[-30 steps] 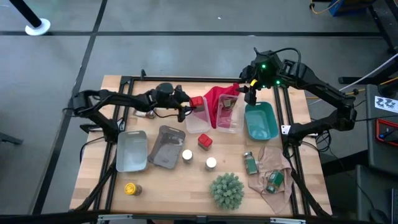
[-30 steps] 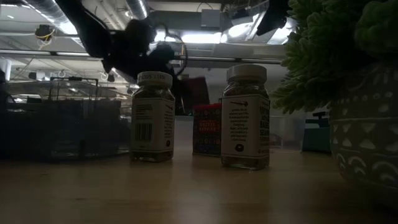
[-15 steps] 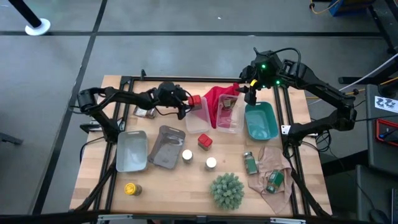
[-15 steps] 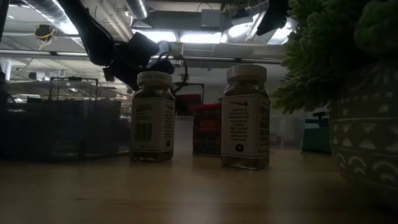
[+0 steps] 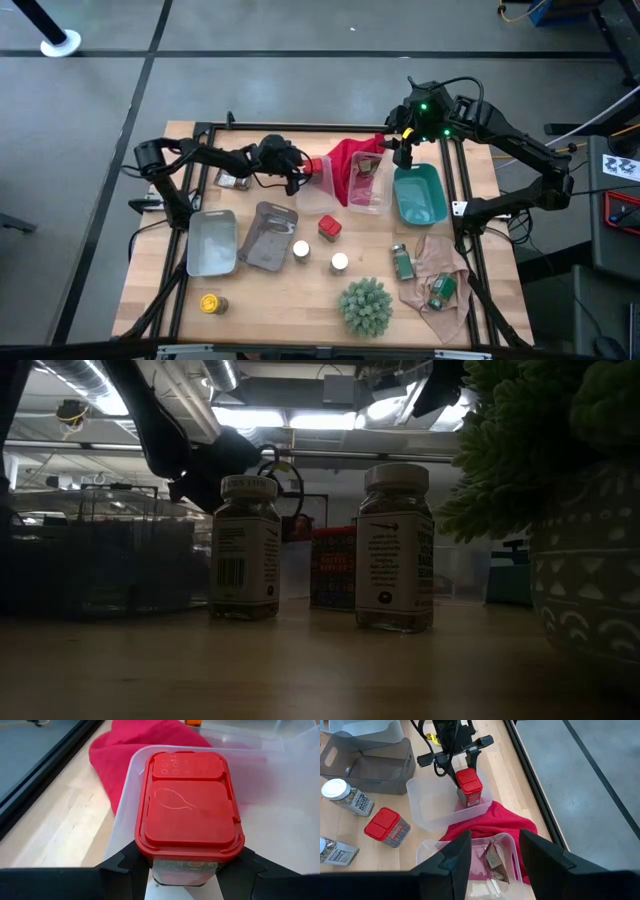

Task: Sort spices by type
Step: Put the top red seasoning can into the left transparent bin

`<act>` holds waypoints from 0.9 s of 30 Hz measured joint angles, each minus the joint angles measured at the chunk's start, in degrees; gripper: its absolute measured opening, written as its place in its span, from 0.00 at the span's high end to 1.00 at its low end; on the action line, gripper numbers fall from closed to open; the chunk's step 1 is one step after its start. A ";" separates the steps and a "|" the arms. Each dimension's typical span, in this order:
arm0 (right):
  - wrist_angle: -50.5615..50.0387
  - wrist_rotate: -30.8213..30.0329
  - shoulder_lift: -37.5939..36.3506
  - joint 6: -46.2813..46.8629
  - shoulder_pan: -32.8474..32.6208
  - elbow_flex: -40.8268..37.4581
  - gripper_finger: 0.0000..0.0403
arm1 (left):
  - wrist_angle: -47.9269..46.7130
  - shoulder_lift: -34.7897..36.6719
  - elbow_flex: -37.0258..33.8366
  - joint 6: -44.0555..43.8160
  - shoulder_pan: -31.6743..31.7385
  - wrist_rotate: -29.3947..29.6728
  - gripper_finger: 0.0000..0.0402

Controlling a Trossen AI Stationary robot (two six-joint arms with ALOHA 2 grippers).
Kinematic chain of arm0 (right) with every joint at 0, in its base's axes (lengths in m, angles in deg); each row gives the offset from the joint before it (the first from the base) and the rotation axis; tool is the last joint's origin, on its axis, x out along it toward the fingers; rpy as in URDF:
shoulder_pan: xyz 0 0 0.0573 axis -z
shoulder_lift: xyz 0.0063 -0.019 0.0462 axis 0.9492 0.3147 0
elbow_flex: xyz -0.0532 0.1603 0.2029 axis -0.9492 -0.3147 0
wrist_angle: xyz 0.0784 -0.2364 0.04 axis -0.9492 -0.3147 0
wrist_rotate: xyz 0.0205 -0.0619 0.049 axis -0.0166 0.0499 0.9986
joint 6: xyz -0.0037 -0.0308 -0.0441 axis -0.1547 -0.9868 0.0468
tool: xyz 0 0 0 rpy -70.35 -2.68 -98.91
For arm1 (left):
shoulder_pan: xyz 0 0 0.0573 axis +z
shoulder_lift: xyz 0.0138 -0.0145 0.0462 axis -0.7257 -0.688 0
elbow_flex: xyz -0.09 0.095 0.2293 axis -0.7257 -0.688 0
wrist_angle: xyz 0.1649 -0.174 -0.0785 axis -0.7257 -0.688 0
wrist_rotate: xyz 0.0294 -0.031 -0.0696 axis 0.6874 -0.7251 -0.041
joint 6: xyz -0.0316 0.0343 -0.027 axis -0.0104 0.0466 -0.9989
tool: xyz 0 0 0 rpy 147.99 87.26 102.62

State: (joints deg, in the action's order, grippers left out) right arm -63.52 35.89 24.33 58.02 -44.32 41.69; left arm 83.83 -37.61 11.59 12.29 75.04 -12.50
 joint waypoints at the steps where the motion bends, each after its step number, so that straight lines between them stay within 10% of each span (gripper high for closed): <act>1: -0.01 0.00 0.00 -0.02 0.00 0.00 0.59 | 0.06 -0.07 0.00 0.71 0.00 0.01 0.58; 27: 0.00 0.00 0.00 -0.02 0.00 0.00 0.59 | 0.09 -0.14 0.00 0.88 -0.79 3.96 0.52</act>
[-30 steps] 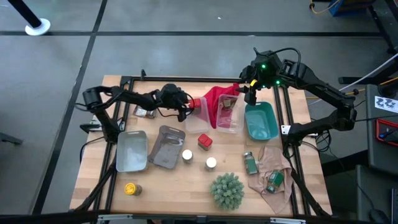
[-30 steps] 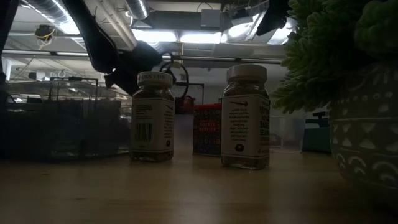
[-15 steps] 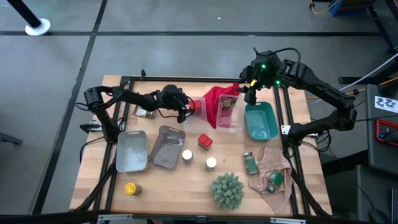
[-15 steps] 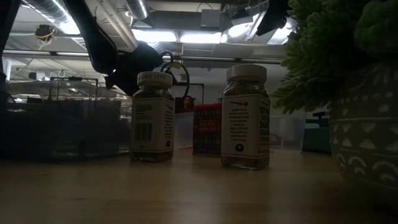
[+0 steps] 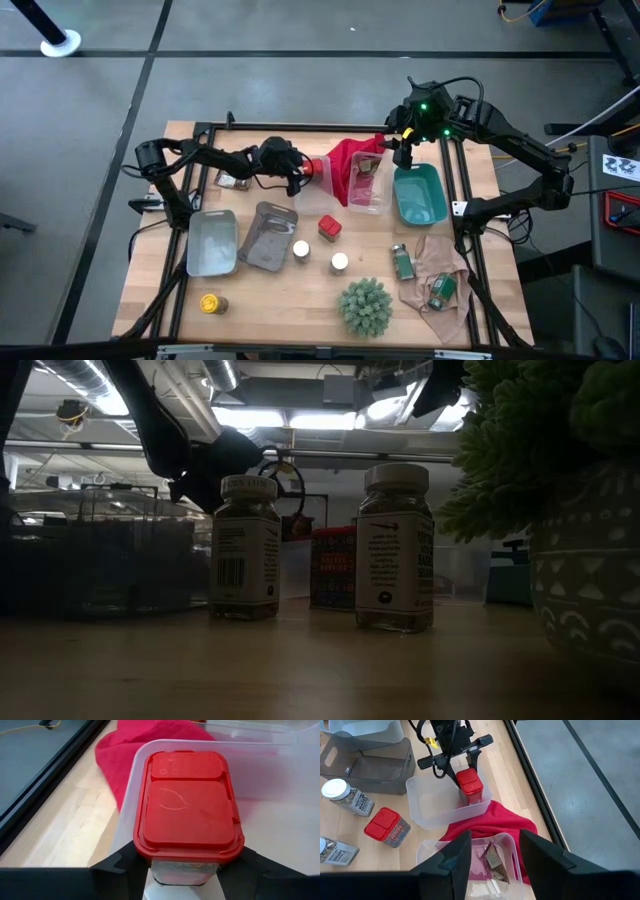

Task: Sort spices by type
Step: Put the top red seasoning can into the left transparent bin

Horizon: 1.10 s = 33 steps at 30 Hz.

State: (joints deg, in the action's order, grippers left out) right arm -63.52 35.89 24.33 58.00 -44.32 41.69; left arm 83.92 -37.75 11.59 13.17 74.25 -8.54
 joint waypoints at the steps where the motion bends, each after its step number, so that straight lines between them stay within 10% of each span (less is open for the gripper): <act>1: 0.00 0.00 0.00 0.00 0.00 0.00 0.59 | 0.07 0.00 0.00 -0.01 -0.08 0.09 0.51; 33: -0.08 0.00 0.00 0.00 0.00 0.00 0.59 | -1.02 0.15 2.63 -3.97 -1.55 2.52 0.45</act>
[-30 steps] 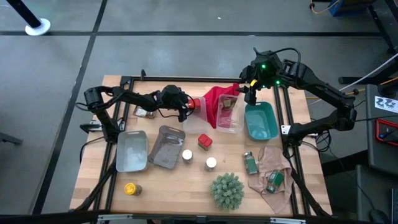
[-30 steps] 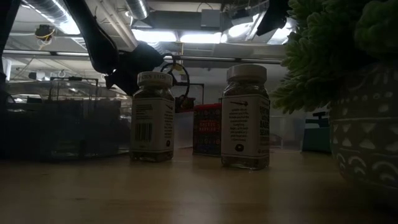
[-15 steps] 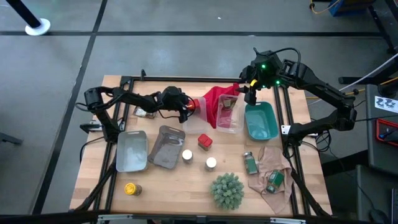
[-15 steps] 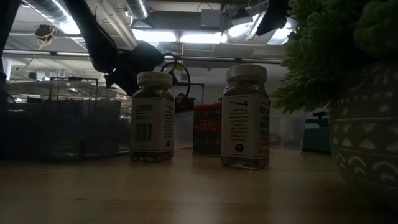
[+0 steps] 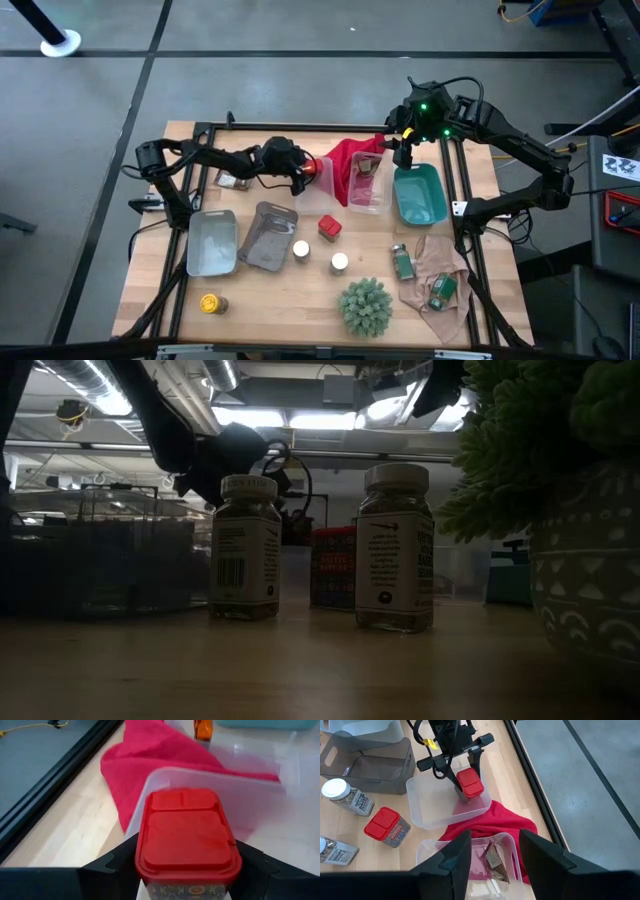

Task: Sort spices by type
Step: Put the top red seasoning can into the left transparent bin

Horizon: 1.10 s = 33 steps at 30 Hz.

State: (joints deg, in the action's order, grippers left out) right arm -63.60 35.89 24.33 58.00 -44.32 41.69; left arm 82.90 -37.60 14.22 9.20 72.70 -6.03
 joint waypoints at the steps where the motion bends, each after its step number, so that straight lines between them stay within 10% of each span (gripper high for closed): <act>1: -0.05 0.00 0.00 0.00 0.00 0.00 0.59 | -0.41 0.00 0.38 -0.09 0.00 0.00 0.45; 33: -2.94 0.00 0.00 0.00 0.00 0.00 0.59 | -9.99 0.04 4.70 -1.66 -1.47 5.62 0.36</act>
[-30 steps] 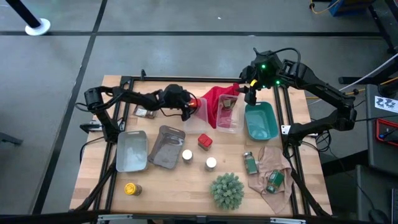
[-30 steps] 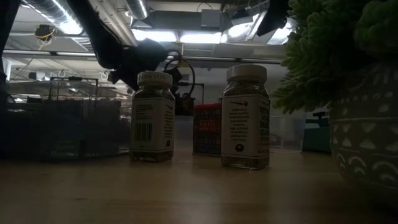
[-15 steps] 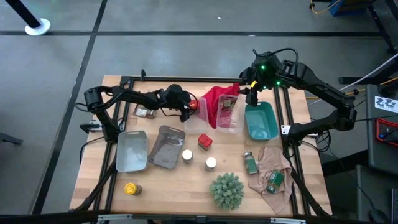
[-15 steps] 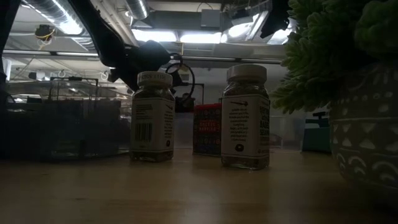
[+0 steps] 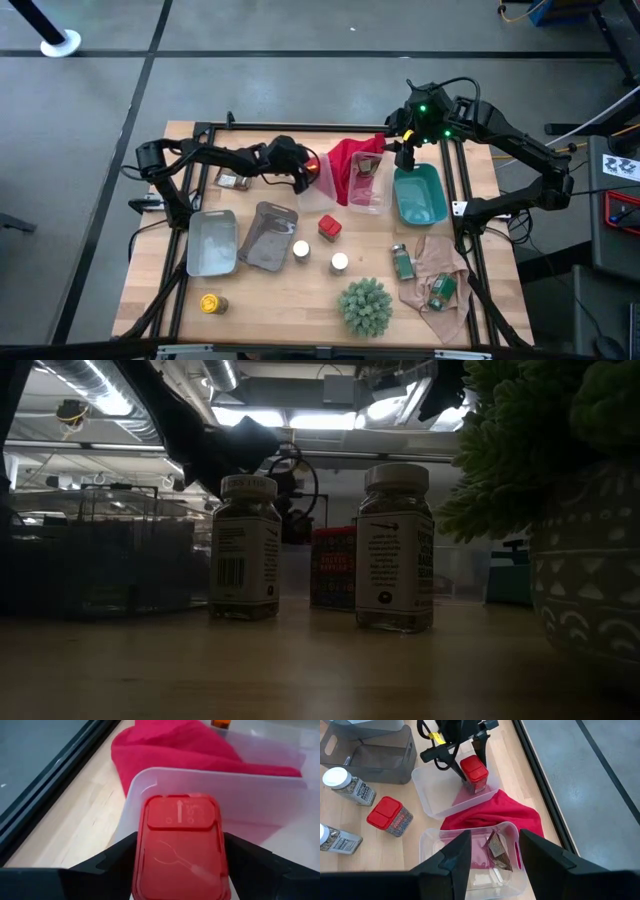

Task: Sort spices by type
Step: Put the top red seasoning can into the left transparent bin, then put the red seasoning can into the left transparent bin

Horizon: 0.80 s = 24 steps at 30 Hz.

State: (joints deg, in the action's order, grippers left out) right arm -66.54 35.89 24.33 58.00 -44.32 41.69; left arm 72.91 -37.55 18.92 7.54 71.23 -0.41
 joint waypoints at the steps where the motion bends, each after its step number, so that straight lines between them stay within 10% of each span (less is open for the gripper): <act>1: 0.00 0.00 0.00 0.00 0.00 0.00 0.59 | -0.02 0.00 0.15 -0.16 -0.15 0.00 0.36; 24: 0.02 -0.02 0.00 0.01 0.01 0.00 0.59 | -1.84 12.18 1.65 6.08 -2.17 -0.19 0.36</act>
State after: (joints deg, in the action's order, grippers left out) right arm -66.52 35.87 24.33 58.01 -44.31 41.69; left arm 71.07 -25.38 20.57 13.62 69.06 -0.60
